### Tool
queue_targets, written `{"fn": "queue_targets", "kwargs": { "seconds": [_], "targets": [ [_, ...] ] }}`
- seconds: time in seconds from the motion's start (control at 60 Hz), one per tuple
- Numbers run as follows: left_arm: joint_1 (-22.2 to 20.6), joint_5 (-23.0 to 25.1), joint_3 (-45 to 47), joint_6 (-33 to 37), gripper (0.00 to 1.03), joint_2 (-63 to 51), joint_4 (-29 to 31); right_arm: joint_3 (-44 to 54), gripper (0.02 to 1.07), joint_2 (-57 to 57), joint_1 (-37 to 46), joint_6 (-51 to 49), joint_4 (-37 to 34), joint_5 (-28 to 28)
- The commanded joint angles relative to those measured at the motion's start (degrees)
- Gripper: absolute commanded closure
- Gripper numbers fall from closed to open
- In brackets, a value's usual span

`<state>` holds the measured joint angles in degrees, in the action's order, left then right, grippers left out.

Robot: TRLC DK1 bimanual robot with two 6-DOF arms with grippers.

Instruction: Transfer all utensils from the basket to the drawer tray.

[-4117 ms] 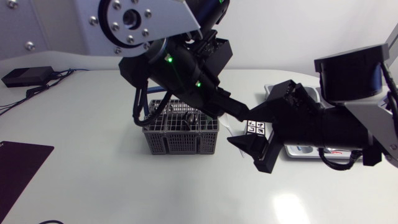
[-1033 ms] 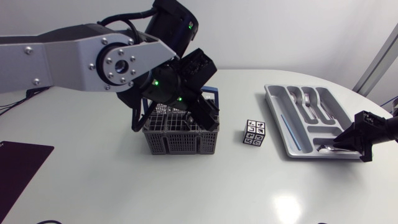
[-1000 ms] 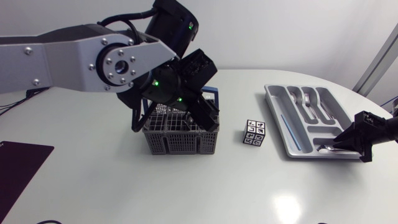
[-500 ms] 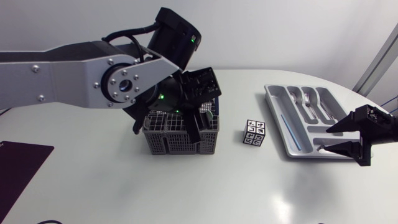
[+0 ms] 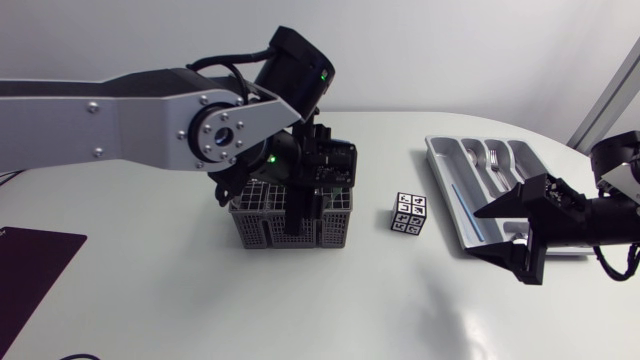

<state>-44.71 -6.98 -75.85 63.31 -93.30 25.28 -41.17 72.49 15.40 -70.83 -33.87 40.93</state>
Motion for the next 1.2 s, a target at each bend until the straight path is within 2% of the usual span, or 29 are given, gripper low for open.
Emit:
{"fn": "queue_targets", "kwargs": {
  "seconds": [0.0,0.267,0.317,0.4,0.733,0.883,1.1,1.183],
  "targets": [
    [-0.29,-0.49,-2.81,4.63,0.37,-2.86,1.09,2.85,0.10,-3.32,-2.83,4.65,1.17,0.47],
    [0.15,-0.93,-8.87,10.08,0.39,-8.66,2.58,9.00,0.10,-12.55,-12.41,15.98,8.12,-3.05],
    [0.24,-1.01,-9.66,11.57,0.43,-9.62,2.76,9.97,0.10,-13.51,-13.90,17.39,9.43,-3.57],
    [0.41,-1.72,-11.60,12.98,0.44,-11.56,3.11,10.93,0.10,-14.13,-15.75,18.62,10.40,-4.19],
    [0.68,-4.35,-13.71,18.17,0.75,-15.78,2.94,12.60,0.10,-14.39,-16.19,18.71,12.51,-4.45],
    [0.94,-5.76,-13.53,19.04,0.79,-16.83,2.23,13.31,0.10,-15.62,-16.19,18.44,12.51,-4.36],
    [0.59,-6.64,-13.18,19.40,0.99,-17.45,1.70,14.19,0.10,-16.59,-16.19,18.18,12.60,-4.45],
    [0.59,-6.64,-13.00,19.31,1.00,-16.92,1.70,14.27,0.10,-16.85,-16.10,18.18,12.60,-4.36]
  ]
}}
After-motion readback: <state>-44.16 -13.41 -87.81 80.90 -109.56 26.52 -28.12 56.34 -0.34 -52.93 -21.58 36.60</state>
